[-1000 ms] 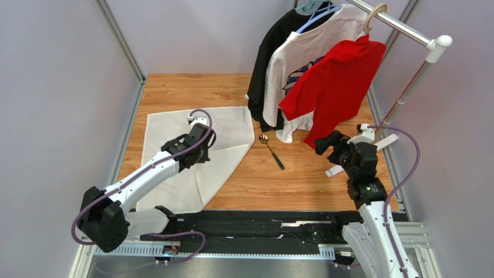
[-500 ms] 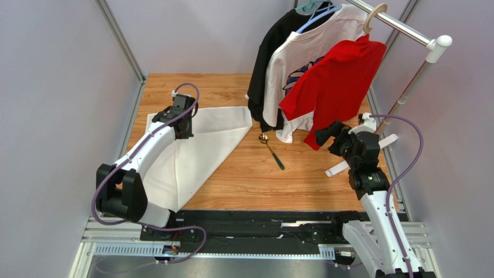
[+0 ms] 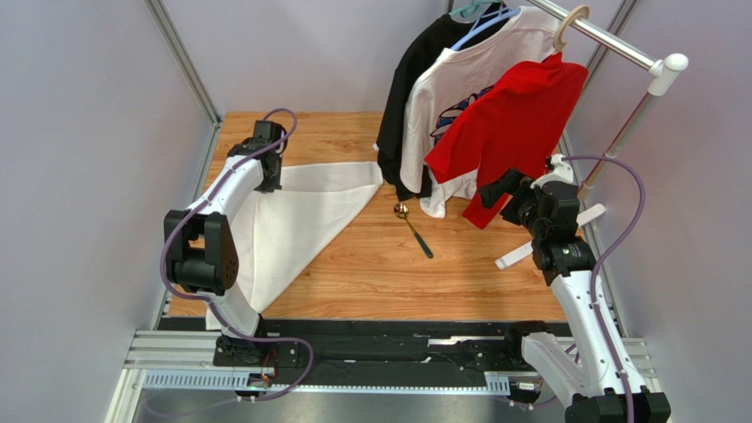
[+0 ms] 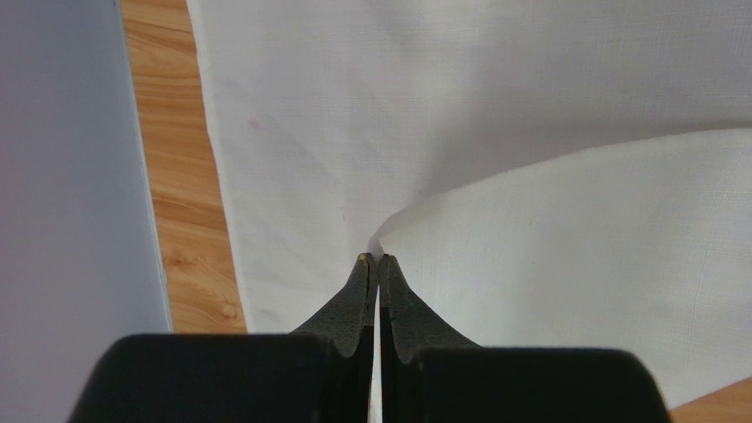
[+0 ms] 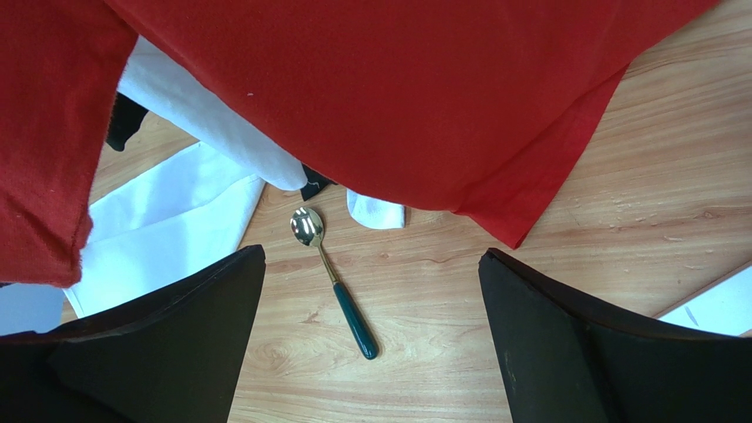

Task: Fold the napkin, place the utensils inside, and roll it up
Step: Fold the napkin

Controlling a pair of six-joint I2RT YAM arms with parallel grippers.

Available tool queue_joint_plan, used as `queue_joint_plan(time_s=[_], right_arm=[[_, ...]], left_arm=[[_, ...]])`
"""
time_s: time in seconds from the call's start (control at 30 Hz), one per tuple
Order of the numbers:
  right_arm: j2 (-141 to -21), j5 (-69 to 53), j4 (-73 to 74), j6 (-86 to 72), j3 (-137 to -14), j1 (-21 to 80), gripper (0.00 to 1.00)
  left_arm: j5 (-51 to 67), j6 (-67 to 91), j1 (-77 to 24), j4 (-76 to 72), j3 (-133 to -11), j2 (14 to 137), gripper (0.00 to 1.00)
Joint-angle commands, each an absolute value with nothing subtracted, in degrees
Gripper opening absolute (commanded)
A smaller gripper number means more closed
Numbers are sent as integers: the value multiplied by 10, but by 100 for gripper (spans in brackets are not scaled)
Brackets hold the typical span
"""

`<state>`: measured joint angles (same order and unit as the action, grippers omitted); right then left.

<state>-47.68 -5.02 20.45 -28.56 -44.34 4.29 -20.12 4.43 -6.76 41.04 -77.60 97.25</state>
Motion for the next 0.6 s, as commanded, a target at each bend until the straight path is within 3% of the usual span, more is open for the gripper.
queue_joint_plan(time_s=[0.0, 0.57], right_arm=[[-479, -42, 211, -273, -478, 42, 96], [-490, -25, 230, -267, -502, 41, 96]], left_arm=[[-183, 1, -40, 415, -831, 998, 0], [-141, -46, 40, 420, -898, 1070, 0]])
